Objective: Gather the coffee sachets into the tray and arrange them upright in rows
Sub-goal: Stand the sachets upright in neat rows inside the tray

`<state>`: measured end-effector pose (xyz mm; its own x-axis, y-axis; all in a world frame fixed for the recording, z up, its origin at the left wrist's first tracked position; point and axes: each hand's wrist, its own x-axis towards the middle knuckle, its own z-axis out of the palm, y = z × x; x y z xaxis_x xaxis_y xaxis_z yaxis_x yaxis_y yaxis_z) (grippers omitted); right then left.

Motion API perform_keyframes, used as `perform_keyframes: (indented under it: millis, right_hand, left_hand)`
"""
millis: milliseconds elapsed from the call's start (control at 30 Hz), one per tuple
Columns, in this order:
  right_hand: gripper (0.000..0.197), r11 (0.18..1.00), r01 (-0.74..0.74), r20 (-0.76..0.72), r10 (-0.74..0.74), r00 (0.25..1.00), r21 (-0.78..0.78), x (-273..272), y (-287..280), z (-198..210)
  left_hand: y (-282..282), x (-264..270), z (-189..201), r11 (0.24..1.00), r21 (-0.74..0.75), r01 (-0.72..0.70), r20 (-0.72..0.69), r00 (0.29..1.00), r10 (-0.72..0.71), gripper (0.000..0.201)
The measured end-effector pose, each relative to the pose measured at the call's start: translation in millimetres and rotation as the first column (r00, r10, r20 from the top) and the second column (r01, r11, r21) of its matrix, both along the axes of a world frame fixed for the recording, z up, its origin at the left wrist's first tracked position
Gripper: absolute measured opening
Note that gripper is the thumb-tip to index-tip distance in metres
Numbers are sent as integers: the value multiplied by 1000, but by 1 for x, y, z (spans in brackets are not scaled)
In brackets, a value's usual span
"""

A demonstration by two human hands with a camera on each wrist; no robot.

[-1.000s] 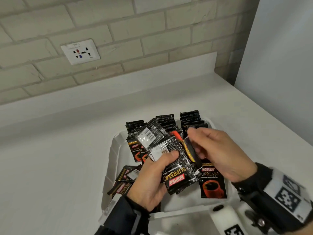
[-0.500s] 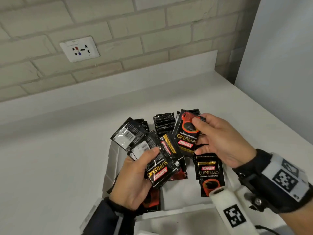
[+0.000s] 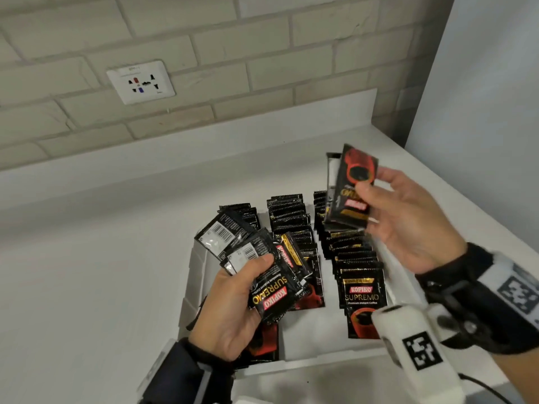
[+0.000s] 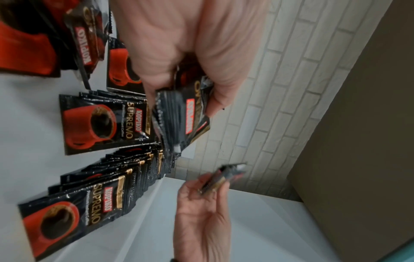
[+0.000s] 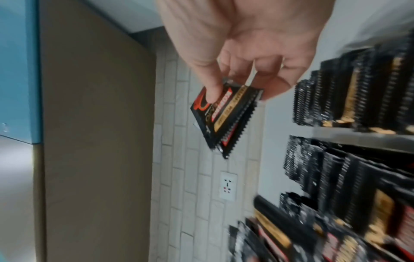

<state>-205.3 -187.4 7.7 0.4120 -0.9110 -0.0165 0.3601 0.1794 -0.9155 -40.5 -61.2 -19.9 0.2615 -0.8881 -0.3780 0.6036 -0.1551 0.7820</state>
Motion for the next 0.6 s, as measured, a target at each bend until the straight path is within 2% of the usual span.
perform_keyframes:
  millis: [67,167,267,367,500,533,600]
  right_hand:
    - [63,994,-91,-33,89,996,-62,-5,1,13]
    - [45,931,-298,-288,233,929,-208,-1,12,26]
    - [31,868,-357,-495,154,855,-346,15,24,20]
    - [27,886,-283,-499,69,864,-368,32,28,10]
    - [24,905,-249,-494,51,868,-344,40,30,0]
    - [23,906,-250,-496,53,867,-341,42,32,-1]
    - [22,908,-259,-490,70,869,-330,44,34,1]
  left_hand:
    - [-1,2,1,1000,3,9,5,1000,-9,41]
    - [-3,-1,3,999,-9,51,-1,999,-51,36]
    - [-7,-8,6,997,-20,71,-19,997,-71,41]
    - [-7,-12,10,996,-71,49,-67,996,-54,39]
    - [-3,-11,12,994,-111,-16,-60,998,9,54]
    - [-2,-12,12,992,-120,-24,-37,999,20,53]
    - [1,-12,11,990,-138,-34,0,999,34,34]
